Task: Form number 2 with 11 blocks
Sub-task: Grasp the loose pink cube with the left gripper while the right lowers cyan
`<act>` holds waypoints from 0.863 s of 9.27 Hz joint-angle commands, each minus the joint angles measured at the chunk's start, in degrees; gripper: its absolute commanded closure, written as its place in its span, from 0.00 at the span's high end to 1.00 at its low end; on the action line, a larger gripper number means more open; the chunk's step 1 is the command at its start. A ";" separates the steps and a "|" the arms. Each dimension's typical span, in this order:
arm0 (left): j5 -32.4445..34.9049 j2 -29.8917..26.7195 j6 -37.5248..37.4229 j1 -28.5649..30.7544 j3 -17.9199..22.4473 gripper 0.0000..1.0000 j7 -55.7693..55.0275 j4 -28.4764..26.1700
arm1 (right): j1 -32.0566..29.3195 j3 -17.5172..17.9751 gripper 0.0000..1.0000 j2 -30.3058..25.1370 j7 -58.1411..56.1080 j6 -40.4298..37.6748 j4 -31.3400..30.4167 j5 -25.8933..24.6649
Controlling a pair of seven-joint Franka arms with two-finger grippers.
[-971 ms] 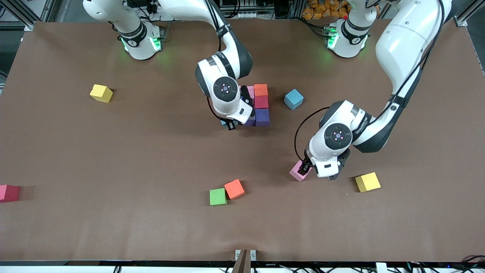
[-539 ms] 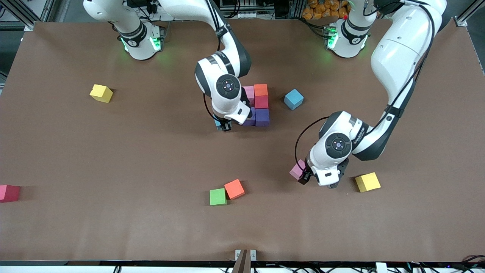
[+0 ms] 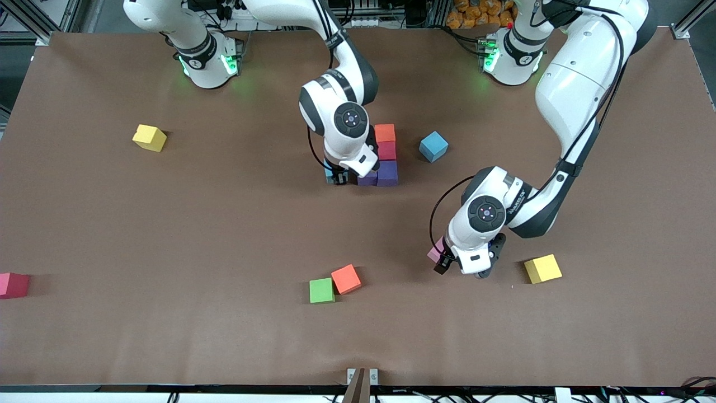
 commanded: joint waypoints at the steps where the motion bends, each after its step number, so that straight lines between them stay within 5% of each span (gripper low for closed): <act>1: -0.76 1.27 0.49 -0.62 0.69 1.00 0.27 1.38 | 0.18 0.38 0.00 -1.67 5.07 1.13 -2.72 -1.24; 8: -0.76 1.53 0.58 -0.62 0.69 1.00 0.53 1.38 | -0.96 3.29 0.00 -0.62 9.49 7.02 -3.34 -1.24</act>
